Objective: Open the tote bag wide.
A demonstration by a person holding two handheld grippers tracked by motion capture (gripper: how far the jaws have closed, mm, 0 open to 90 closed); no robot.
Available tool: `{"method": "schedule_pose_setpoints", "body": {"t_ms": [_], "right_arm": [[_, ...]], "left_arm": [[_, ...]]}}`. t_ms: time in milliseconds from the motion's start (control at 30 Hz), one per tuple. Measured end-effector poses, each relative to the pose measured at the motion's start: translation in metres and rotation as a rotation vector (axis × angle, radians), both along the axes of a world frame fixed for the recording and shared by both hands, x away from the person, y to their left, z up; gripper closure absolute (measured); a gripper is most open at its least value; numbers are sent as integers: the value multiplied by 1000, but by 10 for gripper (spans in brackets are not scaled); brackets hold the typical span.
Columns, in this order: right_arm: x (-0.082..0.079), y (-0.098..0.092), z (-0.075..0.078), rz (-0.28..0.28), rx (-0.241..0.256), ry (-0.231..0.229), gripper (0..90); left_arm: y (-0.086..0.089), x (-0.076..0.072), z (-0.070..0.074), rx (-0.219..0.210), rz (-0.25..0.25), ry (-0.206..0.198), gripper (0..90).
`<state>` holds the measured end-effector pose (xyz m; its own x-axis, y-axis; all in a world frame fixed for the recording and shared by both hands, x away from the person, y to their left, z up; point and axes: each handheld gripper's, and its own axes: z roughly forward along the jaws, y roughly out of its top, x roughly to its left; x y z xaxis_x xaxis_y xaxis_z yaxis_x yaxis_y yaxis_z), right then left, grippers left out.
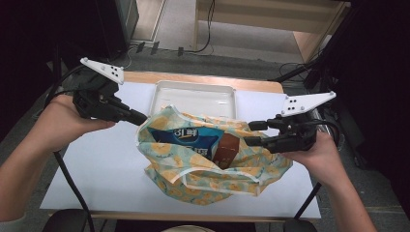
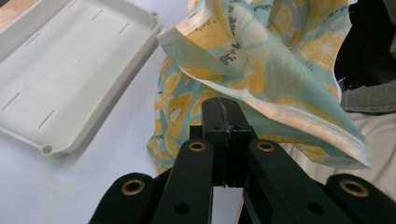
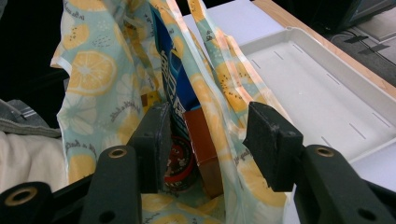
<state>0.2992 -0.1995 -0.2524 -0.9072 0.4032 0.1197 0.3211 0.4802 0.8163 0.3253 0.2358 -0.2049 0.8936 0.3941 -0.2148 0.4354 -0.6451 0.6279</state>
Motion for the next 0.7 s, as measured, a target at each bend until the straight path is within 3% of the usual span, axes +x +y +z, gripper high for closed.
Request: {"method": "schedule_pose_setpoints", "body": {"t_ms": [100,167,233,333,367,400,433,467,567,633,667,700], "right_arm": [[-1,-4,-1,-4,7,-3,517],[-1,-5,-2,-7,6,0,517],[0,-4,-2,-9,9,-1,516],[1,-4,-2,-6,8,-2,517],[0,-3,-2,-6,7,-2,517],[0,-3,-2,-6,7,-2,517],[0,-3,-2,-6,7,-7,517],[0,-3,-2,-6,9,-5,517],[-1,-4,-2,-8,10,-6,517],[-1,-4,-2,-9,11,-8,516],[-2,-5,-3,-11,11,-6,516],[-3,-5,-4,-14,6,-8,516]], "left_arm": [[6,1,7,-57,25,3,900],[6,2,11,-71,35,1,863],[2,2,16,-83,22,3,742],[-7,-3,23,-78,8,-17,670],[-10,-5,26,-79,4,-24,567],[-14,-7,28,-83,8,-27,567],[-20,-10,31,-87,-5,-15,473],[-20,-10,31,-87,-5,-15,448],[-28,-14,25,-56,-7,-17,418],[-31,-14,16,-11,-8,-12,421],[-32,-14,12,12,-11,-7,447],[-32,-14,7,34,-6,0,604]]}}
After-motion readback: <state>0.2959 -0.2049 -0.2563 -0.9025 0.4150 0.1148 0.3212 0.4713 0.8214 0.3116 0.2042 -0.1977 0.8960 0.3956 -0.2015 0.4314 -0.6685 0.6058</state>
